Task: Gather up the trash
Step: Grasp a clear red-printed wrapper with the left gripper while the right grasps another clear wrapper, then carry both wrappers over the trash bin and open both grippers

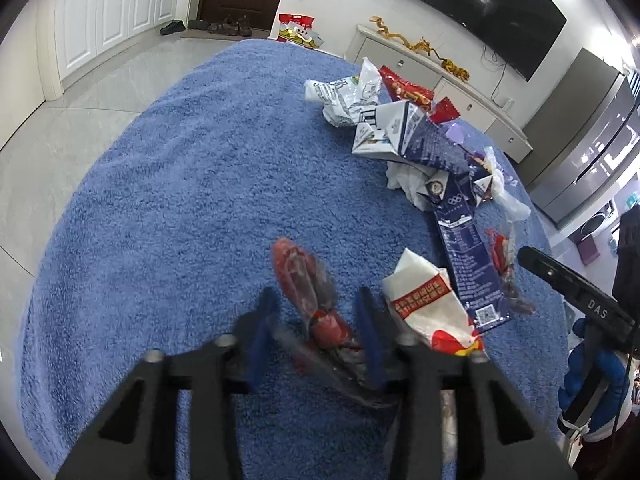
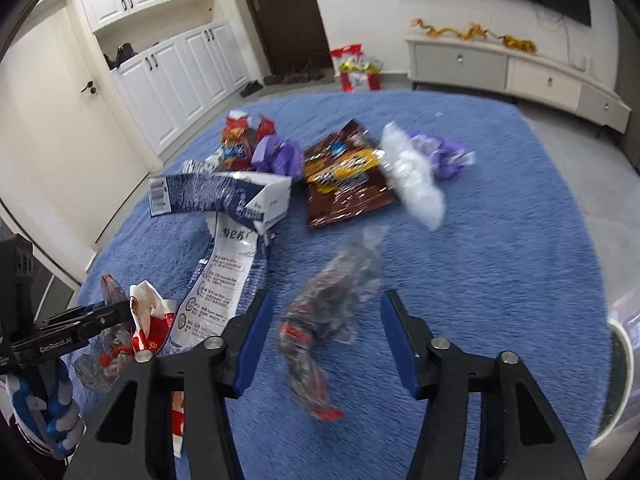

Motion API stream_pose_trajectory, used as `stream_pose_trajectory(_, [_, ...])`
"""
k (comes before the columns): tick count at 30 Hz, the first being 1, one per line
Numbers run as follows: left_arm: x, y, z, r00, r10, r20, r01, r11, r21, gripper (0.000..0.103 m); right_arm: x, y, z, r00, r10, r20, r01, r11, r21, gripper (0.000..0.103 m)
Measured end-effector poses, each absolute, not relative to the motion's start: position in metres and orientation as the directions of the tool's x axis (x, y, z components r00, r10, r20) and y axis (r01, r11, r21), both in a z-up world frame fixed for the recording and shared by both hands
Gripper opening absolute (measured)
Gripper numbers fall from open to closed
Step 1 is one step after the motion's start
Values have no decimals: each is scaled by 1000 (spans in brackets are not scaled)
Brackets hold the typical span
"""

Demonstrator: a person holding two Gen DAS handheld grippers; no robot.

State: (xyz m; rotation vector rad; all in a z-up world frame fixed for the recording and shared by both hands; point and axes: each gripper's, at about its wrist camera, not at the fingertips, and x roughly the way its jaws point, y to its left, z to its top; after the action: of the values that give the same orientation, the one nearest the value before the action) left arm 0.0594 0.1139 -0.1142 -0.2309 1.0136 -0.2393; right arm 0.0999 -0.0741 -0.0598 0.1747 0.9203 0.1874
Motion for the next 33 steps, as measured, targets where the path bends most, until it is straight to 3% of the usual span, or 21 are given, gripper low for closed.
stream_pose_trajectory(4, [60, 118, -115, 514, -300, -804, 78, 949, -304, 14, 107, -66, -72, 555, 256, -791, -96, 965, 245, 35])
stream_pose_trajectory(5, [59, 119, -114, 518, -298, -801, 74, 949, -306, 13, 108, -64, -76, 548, 263, -794, -98, 963, 251, 26])
stream_pose_trajectory(11, [49, 126, -100, 562, -265, -784, 53, 957, -285, 12, 103, -62, -73, 554, 296, -778, -131, 954, 270, 12])
stream_pose_trajectory(23, [26, 130, -73, 595, -212, -775, 23, 969, -247, 12, 59, -87, -45, 631, 304, -714, -124, 948, 294, 10])
stream_pose_trajectory(29, [29, 76, -39, 599, -282, -749, 163, 959, -231, 12, 24, -142, -25, 712, 240, -659, -39, 952, 305, 10])
stream_pose_trajectory(33, [43, -3, -23, 542, -387, -746, 318, 916, -244, 12, -5, -204, -22, 755, 142, -641, 85, 947, 309, 10])
